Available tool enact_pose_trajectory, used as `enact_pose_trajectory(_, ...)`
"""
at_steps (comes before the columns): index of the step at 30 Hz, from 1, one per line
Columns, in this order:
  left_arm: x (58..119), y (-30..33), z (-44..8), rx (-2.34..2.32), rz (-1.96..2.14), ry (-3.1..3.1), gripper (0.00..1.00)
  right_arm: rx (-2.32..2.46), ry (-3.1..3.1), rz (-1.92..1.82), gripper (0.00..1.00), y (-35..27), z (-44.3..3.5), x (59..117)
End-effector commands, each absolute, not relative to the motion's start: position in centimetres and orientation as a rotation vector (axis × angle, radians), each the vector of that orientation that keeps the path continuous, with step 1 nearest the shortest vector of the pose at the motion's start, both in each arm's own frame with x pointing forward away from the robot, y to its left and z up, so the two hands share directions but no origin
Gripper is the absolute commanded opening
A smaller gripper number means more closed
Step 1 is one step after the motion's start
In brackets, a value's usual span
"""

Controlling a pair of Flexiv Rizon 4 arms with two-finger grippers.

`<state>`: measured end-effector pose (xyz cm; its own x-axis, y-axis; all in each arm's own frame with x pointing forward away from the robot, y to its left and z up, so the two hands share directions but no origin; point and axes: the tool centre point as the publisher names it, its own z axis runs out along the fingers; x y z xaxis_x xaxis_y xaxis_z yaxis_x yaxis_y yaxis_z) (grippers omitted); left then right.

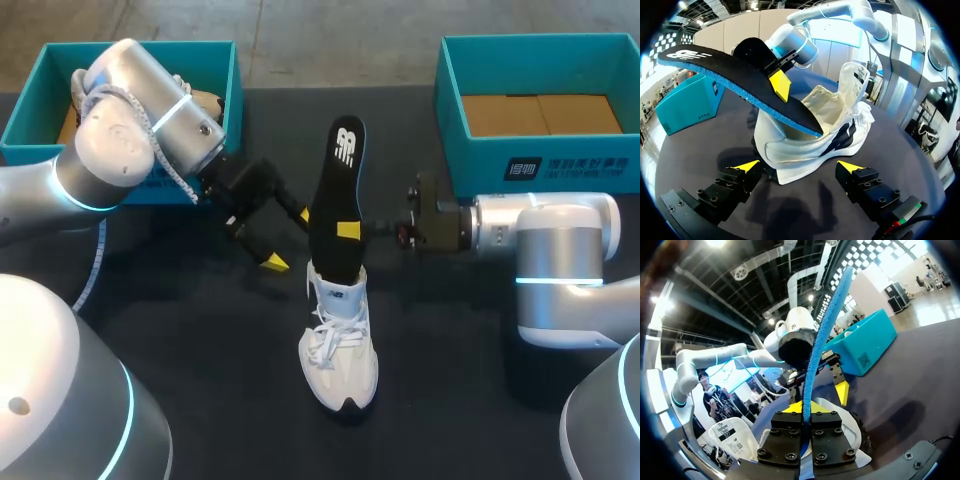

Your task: Take the shoe out of the shoebox, open the shoe tongue, remove and reinsert the insole, then place the shoe into the shoebox

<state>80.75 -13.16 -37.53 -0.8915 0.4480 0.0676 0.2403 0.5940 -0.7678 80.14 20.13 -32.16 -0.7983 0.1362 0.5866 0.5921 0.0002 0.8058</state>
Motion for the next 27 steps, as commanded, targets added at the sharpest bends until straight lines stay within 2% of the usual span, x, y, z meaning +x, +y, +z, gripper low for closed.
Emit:
enact_pose_trajectory(1, 80.75, -13.2, -37.53, -0.567, 1.179, -2.572, 1.0, -0.753, -1.943, -1.858, 0.0, 20.26, -32.45, 80.0)
enact_pose_trajectory(27, 80.75, -13.2, -37.53, -0.567, 1.179, -2.572, 1.0, -0.699, -1.959, -1.849, 0.0, 20.23, -33.18, 79.2)
